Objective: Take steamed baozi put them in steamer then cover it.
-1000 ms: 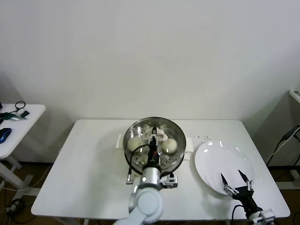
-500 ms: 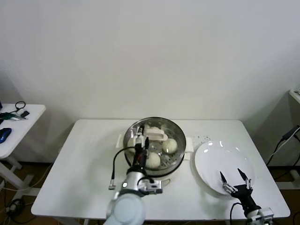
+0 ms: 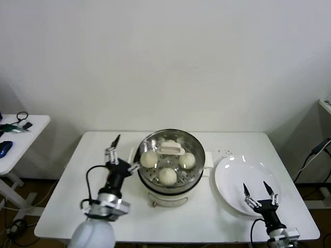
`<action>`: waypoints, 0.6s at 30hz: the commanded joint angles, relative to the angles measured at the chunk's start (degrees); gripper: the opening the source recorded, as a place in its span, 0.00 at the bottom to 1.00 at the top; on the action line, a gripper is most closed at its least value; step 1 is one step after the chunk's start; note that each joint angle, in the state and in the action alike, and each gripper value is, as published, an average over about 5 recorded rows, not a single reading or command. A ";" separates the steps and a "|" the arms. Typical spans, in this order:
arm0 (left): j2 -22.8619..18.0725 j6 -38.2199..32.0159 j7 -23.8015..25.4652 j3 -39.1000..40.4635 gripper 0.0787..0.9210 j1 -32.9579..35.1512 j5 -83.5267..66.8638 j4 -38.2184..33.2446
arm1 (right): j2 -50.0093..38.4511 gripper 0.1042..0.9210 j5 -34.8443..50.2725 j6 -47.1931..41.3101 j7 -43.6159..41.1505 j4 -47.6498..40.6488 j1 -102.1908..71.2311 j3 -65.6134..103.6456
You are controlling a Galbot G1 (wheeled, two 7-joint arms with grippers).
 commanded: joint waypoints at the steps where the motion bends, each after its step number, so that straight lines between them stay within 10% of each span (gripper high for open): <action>1: 0.30 -11.12 -5.39 -10.80 0.88 6.74 -17.65 -3.32 | 1.38 0.88 -0.67 2.40 1.32 -0.77 0.60 -0.34; 8: 0.41 -18.85 -1.55 -24.31 0.88 17.04 -44.81 2.55 | 1.53 0.88 -0.55 2.19 1.37 -1.40 0.91 -0.78; 18: -0.35 -31.24 1.18 -20.18 0.88 21.16 -48.29 14.25 | 1.61 0.88 -0.59 1.91 1.50 -1.68 1.40 -1.40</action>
